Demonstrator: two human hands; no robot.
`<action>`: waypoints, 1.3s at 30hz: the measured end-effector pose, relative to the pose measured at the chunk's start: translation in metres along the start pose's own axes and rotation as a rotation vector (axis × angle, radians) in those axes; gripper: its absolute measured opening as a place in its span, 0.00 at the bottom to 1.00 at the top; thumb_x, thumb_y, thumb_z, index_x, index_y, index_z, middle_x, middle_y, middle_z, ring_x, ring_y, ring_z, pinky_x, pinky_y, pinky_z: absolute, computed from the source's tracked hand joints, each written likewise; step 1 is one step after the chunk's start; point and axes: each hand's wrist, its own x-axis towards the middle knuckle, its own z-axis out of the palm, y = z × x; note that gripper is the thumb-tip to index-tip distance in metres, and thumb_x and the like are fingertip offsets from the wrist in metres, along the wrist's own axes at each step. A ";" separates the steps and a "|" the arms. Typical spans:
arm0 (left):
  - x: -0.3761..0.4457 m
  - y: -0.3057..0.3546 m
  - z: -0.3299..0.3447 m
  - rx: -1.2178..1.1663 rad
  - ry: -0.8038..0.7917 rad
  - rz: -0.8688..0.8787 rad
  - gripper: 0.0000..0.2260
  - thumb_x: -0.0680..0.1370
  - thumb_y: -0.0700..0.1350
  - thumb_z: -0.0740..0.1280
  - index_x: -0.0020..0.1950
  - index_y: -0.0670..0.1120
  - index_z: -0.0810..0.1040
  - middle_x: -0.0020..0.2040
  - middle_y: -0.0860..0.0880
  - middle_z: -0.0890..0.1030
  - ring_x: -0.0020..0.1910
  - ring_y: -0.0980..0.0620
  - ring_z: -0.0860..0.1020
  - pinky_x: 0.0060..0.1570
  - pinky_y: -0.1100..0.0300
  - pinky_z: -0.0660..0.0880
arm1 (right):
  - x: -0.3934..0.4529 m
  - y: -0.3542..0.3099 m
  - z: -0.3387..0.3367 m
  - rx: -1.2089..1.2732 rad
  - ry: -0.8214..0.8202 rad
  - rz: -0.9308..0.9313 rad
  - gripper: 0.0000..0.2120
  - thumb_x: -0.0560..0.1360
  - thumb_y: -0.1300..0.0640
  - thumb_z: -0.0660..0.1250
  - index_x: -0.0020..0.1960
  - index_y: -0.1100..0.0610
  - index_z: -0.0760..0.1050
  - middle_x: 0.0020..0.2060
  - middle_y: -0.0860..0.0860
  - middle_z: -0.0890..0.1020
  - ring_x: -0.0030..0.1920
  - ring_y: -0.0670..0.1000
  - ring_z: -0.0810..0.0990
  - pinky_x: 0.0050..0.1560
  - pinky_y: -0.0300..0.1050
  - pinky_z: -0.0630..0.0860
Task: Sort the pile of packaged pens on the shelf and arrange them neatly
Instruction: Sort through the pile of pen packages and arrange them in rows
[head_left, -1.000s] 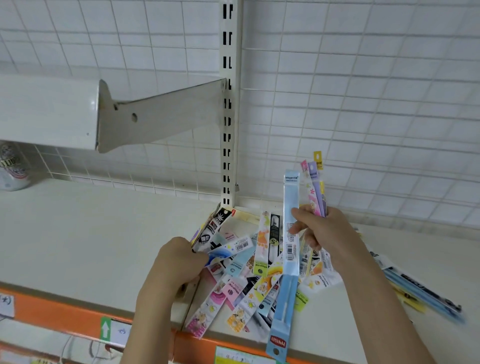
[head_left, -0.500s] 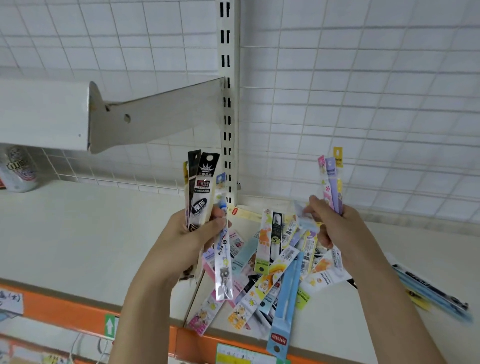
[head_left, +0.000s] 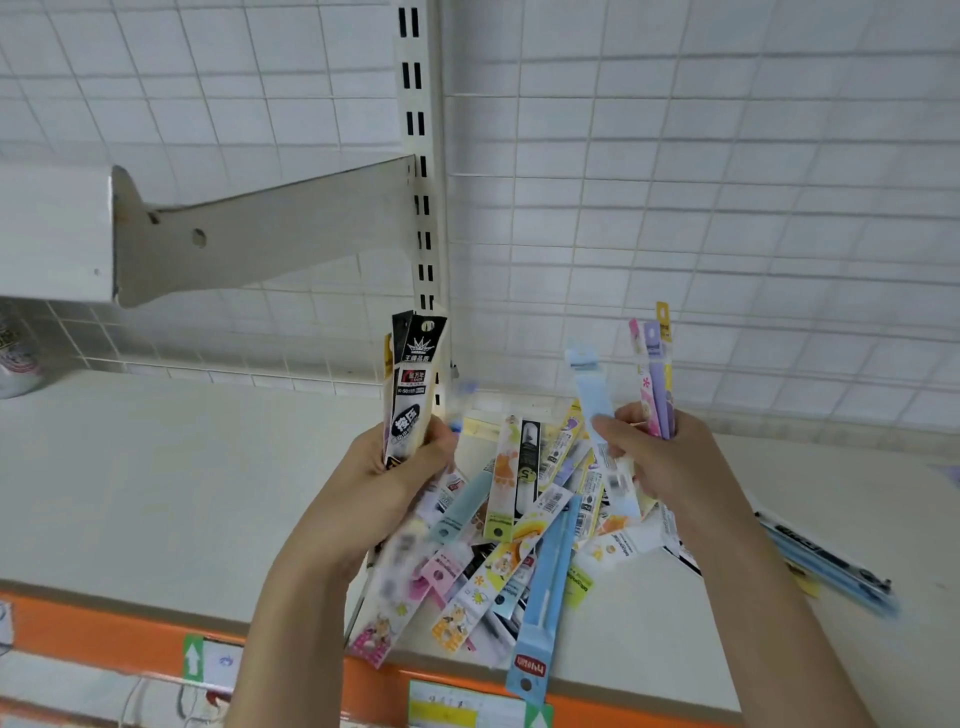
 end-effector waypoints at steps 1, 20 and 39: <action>0.000 -0.001 0.001 0.008 0.012 -0.005 0.06 0.77 0.42 0.65 0.40 0.44 0.74 0.34 0.48 0.73 0.34 0.53 0.72 0.38 0.63 0.70 | -0.001 0.000 -0.001 -0.020 0.022 -0.001 0.11 0.72 0.59 0.72 0.33 0.53 0.74 0.23 0.45 0.75 0.18 0.41 0.67 0.24 0.34 0.64; 0.052 -0.018 0.016 0.421 0.149 -0.153 0.03 0.80 0.41 0.58 0.50 0.43 0.70 0.36 0.47 0.72 0.33 0.48 0.75 0.35 0.58 0.73 | -0.004 0.010 -0.017 -0.400 0.017 -0.053 0.18 0.78 0.47 0.60 0.35 0.55 0.62 0.28 0.49 0.66 0.28 0.50 0.66 0.31 0.42 0.63; 0.103 -0.011 0.044 0.703 -0.016 -0.305 0.09 0.73 0.42 0.68 0.36 0.37 0.75 0.31 0.43 0.76 0.24 0.51 0.71 0.34 0.58 0.76 | -0.004 0.019 -0.016 -0.427 -0.171 -0.010 0.11 0.79 0.52 0.59 0.38 0.51 0.69 0.28 0.50 0.76 0.24 0.47 0.69 0.27 0.37 0.67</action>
